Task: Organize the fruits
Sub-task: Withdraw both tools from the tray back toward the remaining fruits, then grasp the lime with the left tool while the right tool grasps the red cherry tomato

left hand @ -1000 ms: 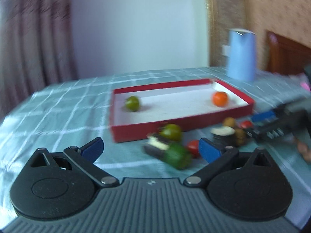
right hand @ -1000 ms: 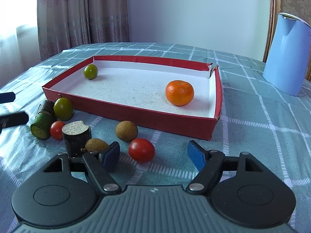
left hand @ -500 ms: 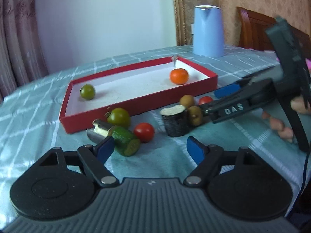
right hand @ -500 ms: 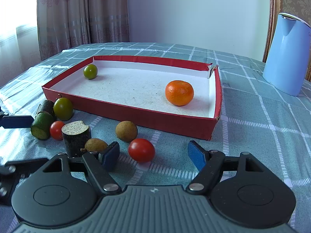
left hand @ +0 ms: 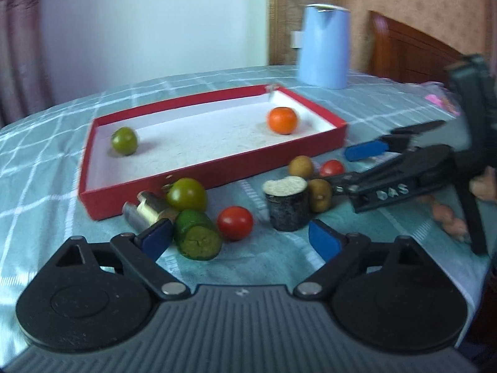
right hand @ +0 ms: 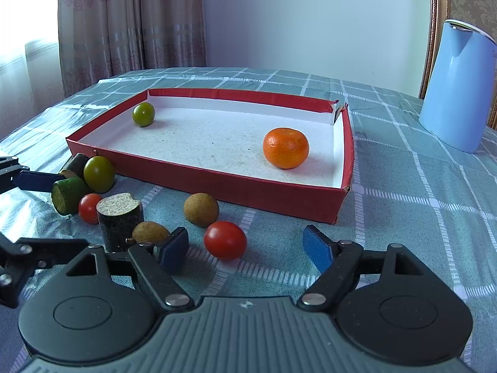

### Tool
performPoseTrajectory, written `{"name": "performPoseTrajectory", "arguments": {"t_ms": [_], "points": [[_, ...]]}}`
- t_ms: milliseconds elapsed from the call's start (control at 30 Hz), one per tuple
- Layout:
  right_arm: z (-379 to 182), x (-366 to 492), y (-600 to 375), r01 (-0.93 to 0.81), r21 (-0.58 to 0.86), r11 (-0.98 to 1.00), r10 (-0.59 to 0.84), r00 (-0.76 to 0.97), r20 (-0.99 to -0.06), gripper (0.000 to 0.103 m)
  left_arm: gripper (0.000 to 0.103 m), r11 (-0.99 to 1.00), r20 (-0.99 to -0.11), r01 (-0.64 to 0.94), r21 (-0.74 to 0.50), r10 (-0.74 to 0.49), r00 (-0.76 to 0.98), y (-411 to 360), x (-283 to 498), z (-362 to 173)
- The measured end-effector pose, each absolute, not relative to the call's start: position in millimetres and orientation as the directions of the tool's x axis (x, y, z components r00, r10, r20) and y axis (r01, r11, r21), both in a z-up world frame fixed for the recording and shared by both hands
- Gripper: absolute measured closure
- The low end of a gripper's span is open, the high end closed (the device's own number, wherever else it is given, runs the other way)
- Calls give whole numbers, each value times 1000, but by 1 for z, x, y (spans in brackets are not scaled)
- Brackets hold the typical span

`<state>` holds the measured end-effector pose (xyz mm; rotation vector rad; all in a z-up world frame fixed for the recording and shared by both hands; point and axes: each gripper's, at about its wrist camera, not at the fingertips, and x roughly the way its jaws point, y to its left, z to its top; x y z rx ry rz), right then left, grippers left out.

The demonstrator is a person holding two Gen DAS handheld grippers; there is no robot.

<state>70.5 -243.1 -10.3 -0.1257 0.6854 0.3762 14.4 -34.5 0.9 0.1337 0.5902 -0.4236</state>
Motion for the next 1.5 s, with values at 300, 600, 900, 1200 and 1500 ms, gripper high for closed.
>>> {"name": "performPoseTrajectory", "arguments": {"t_ms": [300,600,900,1200,1500], "points": [[-10,70,-243,-379,7,925,296,710,-639,22,10,890,-599,455,16,-356,717,-24,36,-3],[-11,70,-243,-379,7,925,296,710,-638,22,12,894,-599,447,12,-352,719,-6,23,-4],[-11,70,-243,-379,7,925,296,711,-638,22,67,925,-590,379,31,-289,754,-7,26,-5],[-10,70,-242,-380,7,925,297,711,-637,22,73,935,-570,349,67,-251,782,-9,18,-6],[-8,67,-246,-394,22,919,325,723,-610,68,74,939,-556,337,73,-243,795,-9,14,-6]]}}
